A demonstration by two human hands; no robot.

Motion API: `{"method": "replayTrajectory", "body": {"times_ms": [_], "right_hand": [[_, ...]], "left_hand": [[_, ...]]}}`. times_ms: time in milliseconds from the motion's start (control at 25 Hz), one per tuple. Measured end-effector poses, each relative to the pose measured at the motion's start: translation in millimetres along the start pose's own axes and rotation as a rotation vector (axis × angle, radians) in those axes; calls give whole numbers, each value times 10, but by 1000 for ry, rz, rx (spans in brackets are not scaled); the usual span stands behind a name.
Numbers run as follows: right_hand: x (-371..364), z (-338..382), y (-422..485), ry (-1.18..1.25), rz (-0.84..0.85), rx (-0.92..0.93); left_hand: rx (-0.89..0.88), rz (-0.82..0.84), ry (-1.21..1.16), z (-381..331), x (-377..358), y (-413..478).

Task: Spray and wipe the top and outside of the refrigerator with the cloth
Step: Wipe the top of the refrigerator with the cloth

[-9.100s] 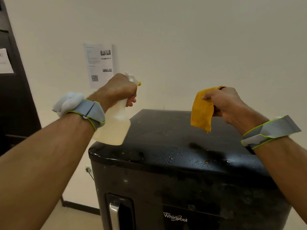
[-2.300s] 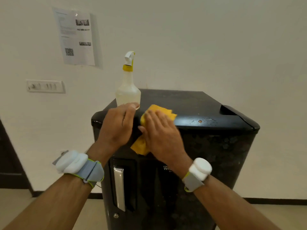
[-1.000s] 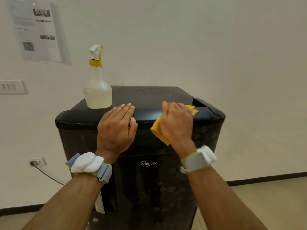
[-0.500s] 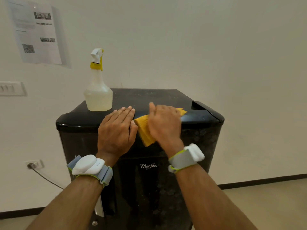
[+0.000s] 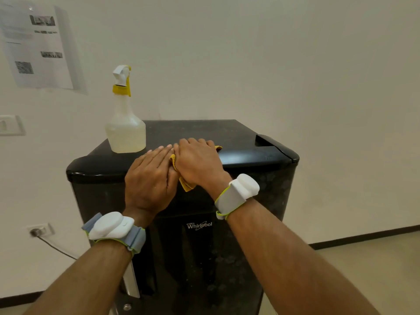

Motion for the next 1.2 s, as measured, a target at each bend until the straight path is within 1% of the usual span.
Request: {"method": "replayTrajectory", "body": {"times_ms": [40,120,200,280,320,360,440,520,560,600,640,680,720,760,800,880,920,960,1000,1040,1120,1160,1200], "right_hand": [[-8,39,-43,10,-34,66],[-3,-252,-107,22,-14,77],[54,-730,-130,29,36,-92],[106,-970,-147,39,25,-262],[85,-903,-147,15,-10,-284],[9,-746,-173,-14,-100,-250],[-170,-421,-384,25,-321,-107],[-366,-493,-677,7,-412,7],[-408,-658,-801,-39,-448,-11],[-400,-860,-873,-53,-486,-94],[-349,-1025,-861,-1,-504,-214],[-268,-1117,-756,75,-496,-332],[-168,-1108,-616,152,-445,-403],[-96,-1007,-480,169,-391,-389],[-77,-865,-419,146,-353,-303],[-163,-688,-535,80,-359,-79],[-248,-735,-673,27,-380,-19],[-313,-841,-815,-35,-417,-15],[-339,-1001,-917,-67,-459,-78],[-313,-1133,-939,-34,-473,-178],[-181,-1261,-722,150,-412,-387],[-81,-1207,-606,213,-371,-406],[-41,-1091,-539,208,-347,-350]], "left_hand": [[-10,-1,6,6,-3,-3],[-17,-2,-2,2,-10,-9],[-7,-11,-6,18,-4,-10],[-3,-13,-13,15,-17,0],[-2,-16,-16,18,-27,-5],[-3,-22,-18,17,-33,-15],[-14,-36,-15,16,-46,1],[-18,-41,-16,21,-46,-3],[-14,-46,-18,21,-38,-5],[-11,-49,-22,14,-32,-9],[-10,-53,-25,8,-33,-8],[-8,-54,-28,9,-30,-4],[-5,-51,-33,7,-29,-3],[-8,-48,-38,6,-32,-1],[-15,-48,-40,4,-31,-1],[-13,-40,-39,16,-12,-6],[-9,-35,-39,15,-5,-7],[-4,-33,-35,21,4,-6],[-3,-26,-33,14,7,-9],[-1,-17,-32,1,4,-10],[12,-7,-32,-33,7,1],[29,-1,-35,-55,5,8],[50,10,-34,-68,7,12]]}}
Point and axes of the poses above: each hand's wrist, its own y-axis towards the middle knuckle, its own x-axis out of the back of the hand, z = x × y, the point moved 3 cm from there along y, towards the middle knuckle, and after that the axes turned 13 degrees about z, right-handed, at the moved point
